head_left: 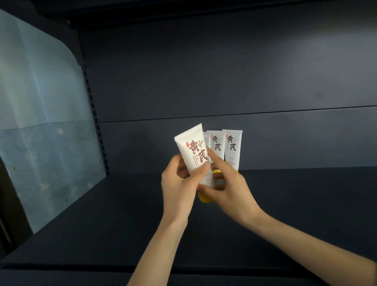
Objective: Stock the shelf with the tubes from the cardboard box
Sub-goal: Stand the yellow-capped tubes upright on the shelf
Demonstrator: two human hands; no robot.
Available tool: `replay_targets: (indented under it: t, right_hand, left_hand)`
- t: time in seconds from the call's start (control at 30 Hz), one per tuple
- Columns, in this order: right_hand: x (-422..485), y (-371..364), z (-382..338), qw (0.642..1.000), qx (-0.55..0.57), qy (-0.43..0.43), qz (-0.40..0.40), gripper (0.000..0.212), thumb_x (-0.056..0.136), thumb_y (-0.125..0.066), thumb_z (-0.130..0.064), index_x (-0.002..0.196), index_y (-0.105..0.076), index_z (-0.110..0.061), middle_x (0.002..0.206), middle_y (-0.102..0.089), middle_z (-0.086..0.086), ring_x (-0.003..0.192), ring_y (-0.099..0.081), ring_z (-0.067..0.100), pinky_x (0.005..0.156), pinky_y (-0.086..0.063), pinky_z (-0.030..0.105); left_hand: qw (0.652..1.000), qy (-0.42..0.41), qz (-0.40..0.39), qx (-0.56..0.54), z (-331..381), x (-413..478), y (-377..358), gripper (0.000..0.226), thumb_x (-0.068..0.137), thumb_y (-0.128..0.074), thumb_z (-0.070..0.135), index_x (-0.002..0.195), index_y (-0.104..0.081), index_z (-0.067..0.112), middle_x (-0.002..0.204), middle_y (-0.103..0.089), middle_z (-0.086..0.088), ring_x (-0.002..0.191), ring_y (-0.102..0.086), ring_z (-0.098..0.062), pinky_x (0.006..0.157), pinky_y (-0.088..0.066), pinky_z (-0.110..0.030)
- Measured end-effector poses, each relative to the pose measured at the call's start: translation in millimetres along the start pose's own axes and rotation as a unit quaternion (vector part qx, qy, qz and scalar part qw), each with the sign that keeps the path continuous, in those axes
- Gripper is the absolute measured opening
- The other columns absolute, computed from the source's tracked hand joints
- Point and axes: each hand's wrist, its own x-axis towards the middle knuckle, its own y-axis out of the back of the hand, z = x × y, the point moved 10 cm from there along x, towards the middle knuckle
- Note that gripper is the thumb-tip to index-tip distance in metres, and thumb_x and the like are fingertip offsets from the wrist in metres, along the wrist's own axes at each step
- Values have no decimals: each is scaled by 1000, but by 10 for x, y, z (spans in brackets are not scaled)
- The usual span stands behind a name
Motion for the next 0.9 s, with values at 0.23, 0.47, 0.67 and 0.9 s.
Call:
replay_targets:
  t: [0.23, 0.47, 0.67, 0.9]
  right_hand:
    - [237, -122, 313, 996, 38, -79, -31, 62, 78, -76, -22, 126, -40, -39, 103, -54, -18, 87, -62, 2, 63, -50, 9]
    - [698, -41, 871, 989, 6, -146, 8, 66, 80, -75, -22, 135, -37, -20, 106, -55, -6, 82, -56, 0, 65, -48, 14]
    - [847, -68, 1291, 982, -27, -184, 45, 64, 82, -73, -18, 135, -36, -17, 114, -55, 2, 91, -53, 11, 69, -44, 16]
    - [844, -95, 1434, 979, -73, -182, 51, 66, 83, -72, -13, 136, -33, -15, 129, -51, 5, 115, -52, 21, 85, -43, 24]
  left_hand:
    - [988, 17, -77, 132, 10, -54, 178, 66, 76, -56, 53, 136, -38, 36, 127, -53, 21, 113, -50, 14, 85, -42, -8]
    - [890, 17, -173, 422, -81, -266, 508, 76, 75, -20, 80, 141, 9, 54, 145, -4, 34, 133, -1, 13, 112, -9, -27]
    - [749, -10, -178, 638, -231, -342, 790, 73, 73, 6, 73, 134, 29, 40, 148, 22, 20, 135, 16, 4, 115, 6, -31]
    - [731, -4, -169, 661, -310, -373, 975, 71, 73, 10, 73, 134, 27, 41, 148, 23, 22, 140, 15, 1, 116, 8, -33]
